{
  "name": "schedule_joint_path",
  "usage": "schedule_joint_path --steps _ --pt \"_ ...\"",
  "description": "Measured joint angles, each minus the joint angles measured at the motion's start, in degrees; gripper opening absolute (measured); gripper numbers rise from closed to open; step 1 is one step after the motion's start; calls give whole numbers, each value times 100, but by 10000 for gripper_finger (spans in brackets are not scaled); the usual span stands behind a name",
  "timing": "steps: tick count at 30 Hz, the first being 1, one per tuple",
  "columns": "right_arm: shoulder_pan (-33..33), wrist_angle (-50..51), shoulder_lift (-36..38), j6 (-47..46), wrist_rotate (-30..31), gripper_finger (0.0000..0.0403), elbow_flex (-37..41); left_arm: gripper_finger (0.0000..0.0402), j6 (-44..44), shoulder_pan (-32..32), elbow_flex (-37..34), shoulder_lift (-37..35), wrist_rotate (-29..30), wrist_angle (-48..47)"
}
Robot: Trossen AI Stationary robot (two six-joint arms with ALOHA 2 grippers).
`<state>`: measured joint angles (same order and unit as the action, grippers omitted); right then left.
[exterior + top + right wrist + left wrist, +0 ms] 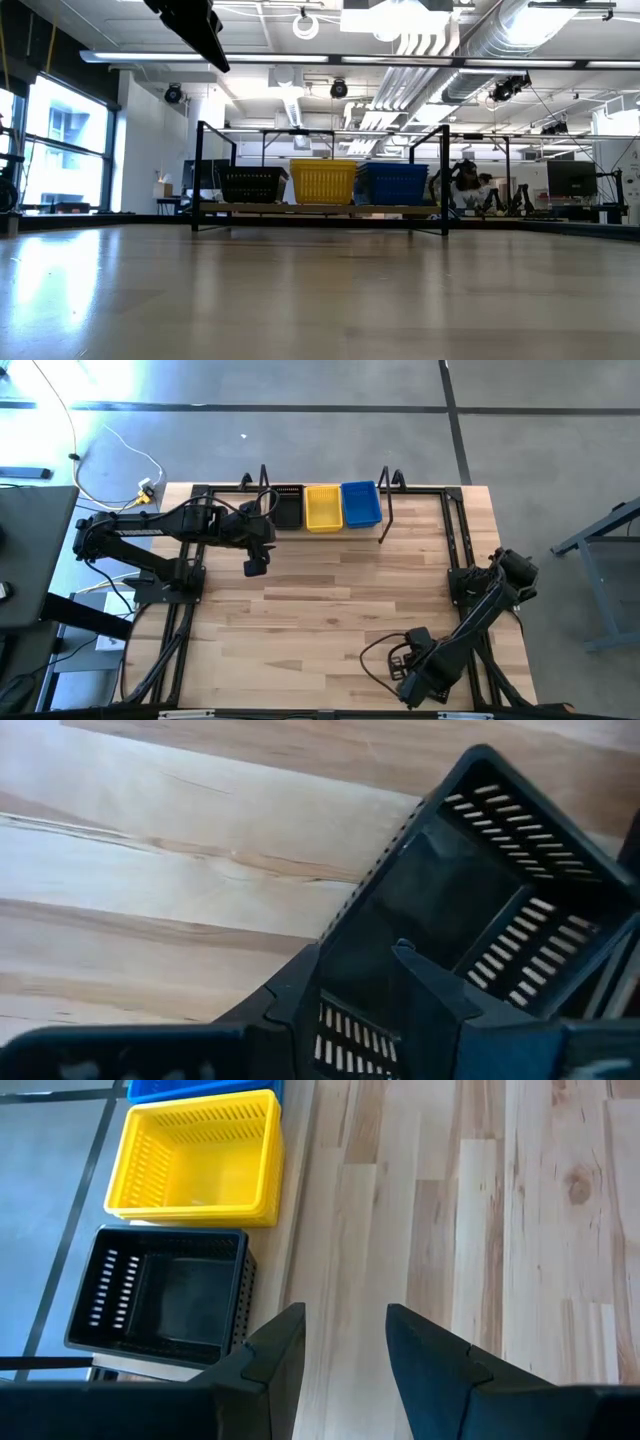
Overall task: Stack baskets on shelf by color
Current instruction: Stack the black bin on top of the blue bin on the shelf
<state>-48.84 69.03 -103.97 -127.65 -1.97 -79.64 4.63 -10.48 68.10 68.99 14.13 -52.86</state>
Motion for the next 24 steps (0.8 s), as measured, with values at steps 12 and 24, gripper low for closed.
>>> schedule_joint_path --steps 12,24 --pt "-221 1549 104 1591 -132 106 0 130 1 0 0 0 -1 1" --pt "-66 282 763 2873 -573 106 1296 130 -1 0 0 1 0 85"
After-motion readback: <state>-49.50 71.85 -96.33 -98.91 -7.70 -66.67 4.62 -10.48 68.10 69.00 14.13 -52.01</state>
